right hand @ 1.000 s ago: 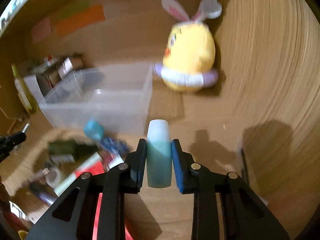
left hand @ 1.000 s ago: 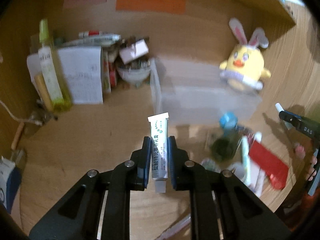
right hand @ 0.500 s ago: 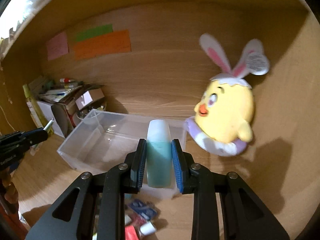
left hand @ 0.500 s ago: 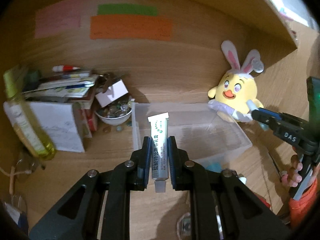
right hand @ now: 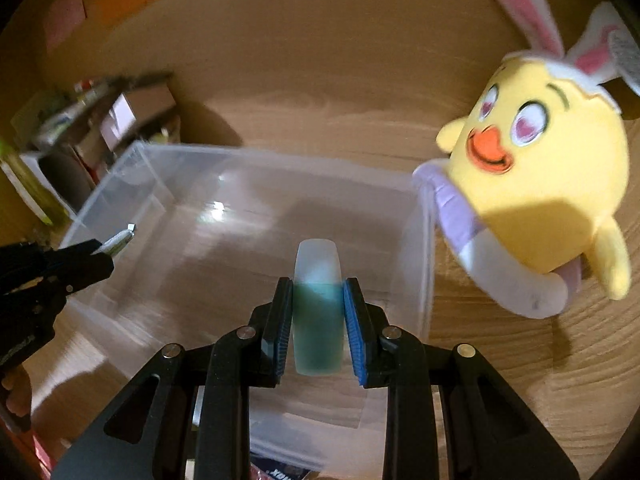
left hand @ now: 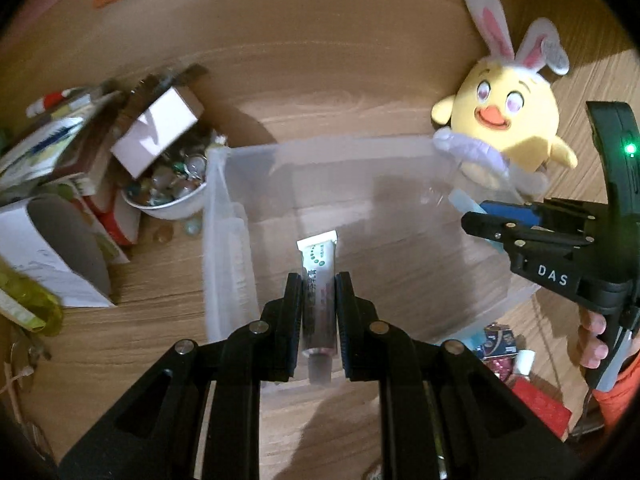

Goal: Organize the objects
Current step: 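Lower both held items into the clear bin and open both tools, then grasp the red pouch with the right tool while the left tool grasps the dark green bottle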

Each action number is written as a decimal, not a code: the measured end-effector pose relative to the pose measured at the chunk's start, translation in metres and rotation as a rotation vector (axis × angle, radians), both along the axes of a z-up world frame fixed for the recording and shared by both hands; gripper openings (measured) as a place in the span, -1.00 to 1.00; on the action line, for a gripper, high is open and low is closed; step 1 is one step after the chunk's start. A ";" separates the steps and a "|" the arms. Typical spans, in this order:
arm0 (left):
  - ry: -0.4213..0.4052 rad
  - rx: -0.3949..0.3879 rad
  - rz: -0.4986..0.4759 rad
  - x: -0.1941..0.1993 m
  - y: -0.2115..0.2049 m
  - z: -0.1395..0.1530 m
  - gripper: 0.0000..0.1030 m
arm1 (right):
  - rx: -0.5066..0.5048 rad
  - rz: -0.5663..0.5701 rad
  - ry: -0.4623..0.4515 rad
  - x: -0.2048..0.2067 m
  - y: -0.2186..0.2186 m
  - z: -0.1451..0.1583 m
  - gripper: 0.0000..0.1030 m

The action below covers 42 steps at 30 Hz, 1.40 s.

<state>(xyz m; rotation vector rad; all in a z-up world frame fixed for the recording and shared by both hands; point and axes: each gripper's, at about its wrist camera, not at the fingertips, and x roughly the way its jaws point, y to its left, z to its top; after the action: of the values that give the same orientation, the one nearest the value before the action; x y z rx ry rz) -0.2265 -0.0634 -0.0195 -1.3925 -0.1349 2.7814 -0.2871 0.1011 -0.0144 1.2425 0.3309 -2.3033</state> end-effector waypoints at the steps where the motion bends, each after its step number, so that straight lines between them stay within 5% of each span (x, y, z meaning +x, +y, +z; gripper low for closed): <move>1: -0.003 0.000 -0.003 -0.002 0.001 -0.001 -0.69 | 0.002 0.004 -0.007 0.000 -0.001 -0.002 -0.56; 9: 0.001 0.009 -0.012 0.000 0.002 0.003 -0.69 | 0.079 0.026 0.011 0.001 -0.013 -0.003 -0.53; 11: 0.012 0.011 -0.007 0.004 0.002 0.007 -0.67 | 0.070 0.025 -0.001 0.001 -0.011 0.000 -0.38; 19: 0.109 0.015 0.010 0.039 0.008 0.036 0.23 | -0.028 0.039 0.093 0.033 0.016 0.042 0.11; 26: 0.147 0.008 -0.031 0.076 0.025 0.043 0.47 | -0.110 0.037 0.162 0.086 0.050 0.064 0.46; 42: -0.010 0.021 -0.184 0.092 0.073 -0.025 0.56 | -0.101 0.060 0.050 0.188 0.090 -0.005 0.48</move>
<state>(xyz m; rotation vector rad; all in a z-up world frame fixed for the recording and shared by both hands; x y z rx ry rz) -0.1348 0.0099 -0.0442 -1.3404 -0.0336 2.6162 -0.0992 0.1911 -0.0197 1.1128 0.2626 -2.2737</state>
